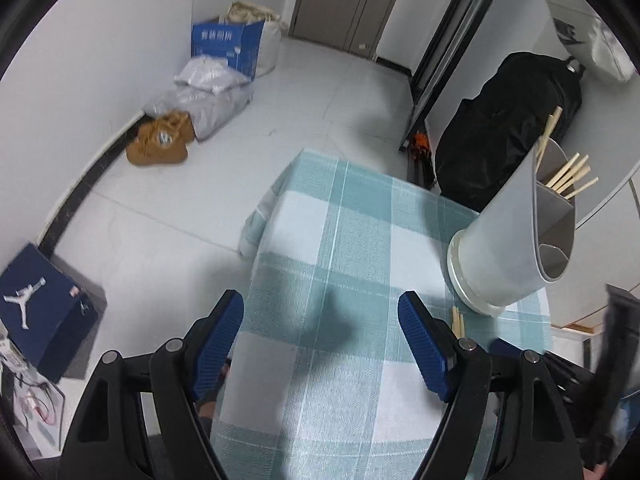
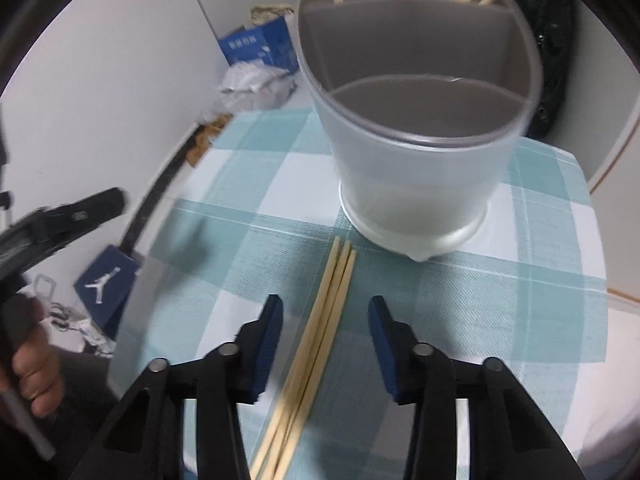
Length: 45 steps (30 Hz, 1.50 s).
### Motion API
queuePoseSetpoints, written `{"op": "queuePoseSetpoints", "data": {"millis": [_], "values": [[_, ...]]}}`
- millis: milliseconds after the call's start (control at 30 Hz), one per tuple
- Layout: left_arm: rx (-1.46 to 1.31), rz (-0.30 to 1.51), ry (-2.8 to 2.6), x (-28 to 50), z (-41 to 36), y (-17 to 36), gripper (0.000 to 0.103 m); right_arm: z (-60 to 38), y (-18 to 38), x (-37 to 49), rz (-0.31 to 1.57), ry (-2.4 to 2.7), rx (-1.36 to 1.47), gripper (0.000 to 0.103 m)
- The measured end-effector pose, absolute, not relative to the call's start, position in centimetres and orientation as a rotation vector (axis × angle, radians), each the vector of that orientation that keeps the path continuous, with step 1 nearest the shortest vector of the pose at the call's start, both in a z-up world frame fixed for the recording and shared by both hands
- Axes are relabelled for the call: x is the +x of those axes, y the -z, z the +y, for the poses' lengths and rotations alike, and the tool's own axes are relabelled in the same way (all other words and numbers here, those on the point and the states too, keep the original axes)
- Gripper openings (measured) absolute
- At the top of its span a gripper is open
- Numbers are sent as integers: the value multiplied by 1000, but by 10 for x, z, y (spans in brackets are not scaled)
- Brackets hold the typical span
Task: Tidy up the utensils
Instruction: 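Grasp one chopstick with the right tool and lift it upright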
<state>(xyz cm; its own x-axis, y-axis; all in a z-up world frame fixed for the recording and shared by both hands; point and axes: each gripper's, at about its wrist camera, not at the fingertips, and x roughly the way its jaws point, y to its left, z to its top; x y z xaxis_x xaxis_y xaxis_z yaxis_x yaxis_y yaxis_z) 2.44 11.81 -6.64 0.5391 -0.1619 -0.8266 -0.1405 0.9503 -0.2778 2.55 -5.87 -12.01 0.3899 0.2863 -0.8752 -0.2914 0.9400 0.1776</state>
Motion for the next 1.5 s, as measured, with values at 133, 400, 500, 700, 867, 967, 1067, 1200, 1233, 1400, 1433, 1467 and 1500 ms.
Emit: {"op": "queuePoseSetpoints", "data": {"millis": [133,400,500,700,867,967,1067,1200,1233,1400,1433,1467,1500], "values": [[-330,1031,-16,29,129,72,76,-47,129,38,1149,-314,-3,31],[-384,1054,-34,31,144,79,76,-21,136,49,1140,-218,-160,19],[-383,1058,-23,31,144,79,76,-19,140,52,1142,-190,-177,10],[-377,1069,-18,31,144,81,76,-25,135,51,1115,-182,-132,4],[-359,1070,-14,31,139,81,76,-36,118,39,1084,-219,-60,4],[-342,1076,-5,31,135,82,76,-42,109,37,1055,-238,-17,4],[-318,1089,16,31,127,84,76,-56,95,28,1024,-260,57,4],[-285,1114,67,30,111,87,76,-80,76,11,970,-287,160,4],[-278,1120,90,29,105,87,76,-87,73,7,963,-285,175,4],[-215,1138,201,23,75,87,76,-136,67,-8,951,-278,333,4],[-197,1145,224,22,67,88,76,-145,68,-10,951,-275,364,4],[-175,1154,245,20,59,89,76,-155,69,-12,950,-272,401,4],[-160,1160,254,18,55,90,76,-164,70,-12,948,-268,431,4]]}}
